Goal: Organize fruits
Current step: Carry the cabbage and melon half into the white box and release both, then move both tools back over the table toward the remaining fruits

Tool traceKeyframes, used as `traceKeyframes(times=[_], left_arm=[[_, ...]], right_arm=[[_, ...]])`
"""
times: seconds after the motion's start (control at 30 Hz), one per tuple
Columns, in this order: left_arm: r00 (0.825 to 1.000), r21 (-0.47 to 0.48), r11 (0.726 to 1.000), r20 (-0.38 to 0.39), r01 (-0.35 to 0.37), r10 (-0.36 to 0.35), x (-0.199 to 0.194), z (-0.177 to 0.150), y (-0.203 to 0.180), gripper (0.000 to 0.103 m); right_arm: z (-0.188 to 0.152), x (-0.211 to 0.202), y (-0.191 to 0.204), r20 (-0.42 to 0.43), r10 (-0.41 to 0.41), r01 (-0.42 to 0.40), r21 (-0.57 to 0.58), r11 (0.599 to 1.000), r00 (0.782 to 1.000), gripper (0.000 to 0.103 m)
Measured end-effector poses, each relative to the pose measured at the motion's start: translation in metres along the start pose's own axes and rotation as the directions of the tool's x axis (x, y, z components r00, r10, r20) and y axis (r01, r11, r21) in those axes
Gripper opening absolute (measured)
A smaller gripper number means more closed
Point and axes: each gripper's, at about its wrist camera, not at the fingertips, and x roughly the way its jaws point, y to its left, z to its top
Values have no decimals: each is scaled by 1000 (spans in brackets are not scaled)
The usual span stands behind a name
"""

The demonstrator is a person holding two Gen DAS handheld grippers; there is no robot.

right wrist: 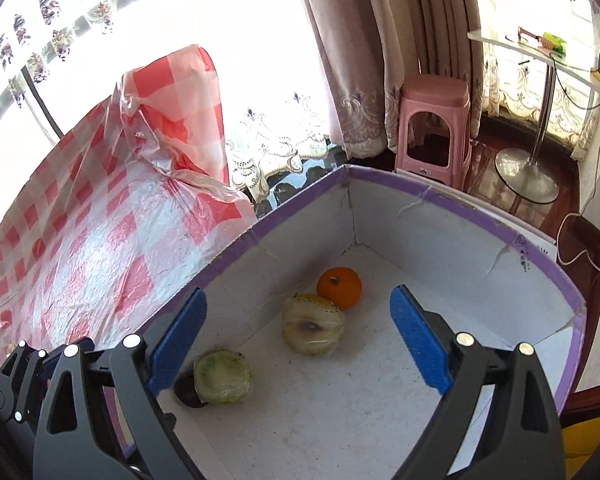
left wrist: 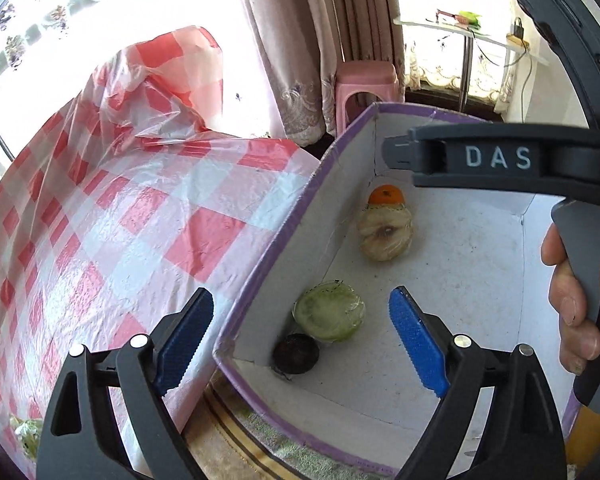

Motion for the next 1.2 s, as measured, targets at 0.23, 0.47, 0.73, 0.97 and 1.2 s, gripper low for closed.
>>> traceKeyframes(times=[0.23, 0.47, 0.73, 0.97, 1.2], left_arm=[[996, -191, 982, 88, 1, 16, -43, -27, 42, 87], [989, -354, 935, 126, -33, 83, -91, -74, 87, 87], [981, -509, 851, 63, -127, 184, -137, -144, 135, 88], [934, -594, 750, -7, -290, 356, -182, -204, 167, 99], [933, -623, 735, 22, -267, 358, -209, -241, 187, 98]], right_arm=[[-13, -31, 39, 53, 52, -44, -137, 990, 997, 97], [-35, -49, 102, 70, 79, -55, -293, 955, 994, 99], [-78, -71, 188, 92, 110, -49, -505, 862, 990, 101], [-113, -85, 238, 79, 145, -66, -613, 787, 986, 101], [-137, -88, 267, -10, 225, -172, -676, 716, 974, 101]])
